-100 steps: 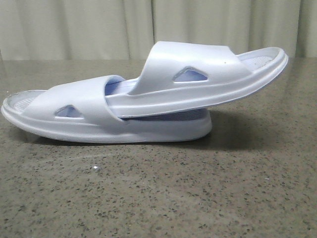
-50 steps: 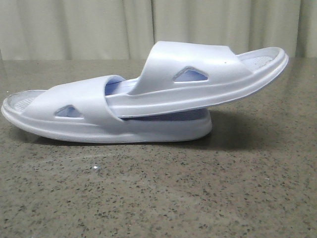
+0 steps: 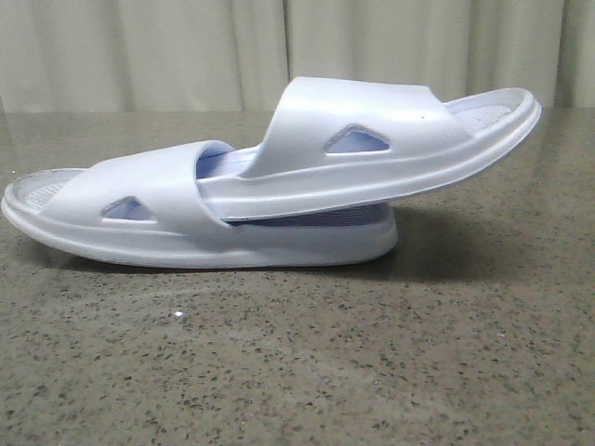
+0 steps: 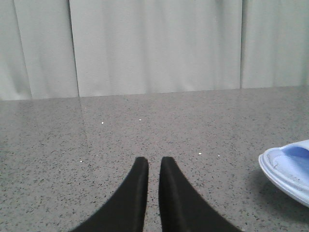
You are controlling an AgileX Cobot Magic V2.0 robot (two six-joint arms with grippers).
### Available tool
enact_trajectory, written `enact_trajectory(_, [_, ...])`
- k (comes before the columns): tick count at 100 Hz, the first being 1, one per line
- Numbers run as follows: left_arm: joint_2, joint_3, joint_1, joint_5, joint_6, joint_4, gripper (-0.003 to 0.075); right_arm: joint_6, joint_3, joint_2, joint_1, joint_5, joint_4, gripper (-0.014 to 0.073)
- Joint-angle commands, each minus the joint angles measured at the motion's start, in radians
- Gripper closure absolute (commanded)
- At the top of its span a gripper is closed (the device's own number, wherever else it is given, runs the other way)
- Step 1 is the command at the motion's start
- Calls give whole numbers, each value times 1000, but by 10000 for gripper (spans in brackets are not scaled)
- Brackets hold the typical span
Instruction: Insert blue slippers together front up
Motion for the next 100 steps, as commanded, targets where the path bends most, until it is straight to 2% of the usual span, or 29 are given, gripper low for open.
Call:
enact_trajectory(1, [9,8,-10,-88,-9,-11,704,-2,-23,-7,-4,-78,-24,696])
enact_trajectory(57, [9,8,-10,-88,-9,-11,704,-2,-4,-9,-4,-82,-21,696])
enact_trajectory(68, [9,8,-10,-88,-9,-11,704,-2,45,-9,-12,-145,-18,696])
enact_trajectory(86, [9,8,-10,-88,-9,-11,704,-2,163,-9,-113,-354,26,696])
enact_trajectory(100, [9,8,-10,-88,-9,-11,704,-2,226,-9,-221,-390,111,696])
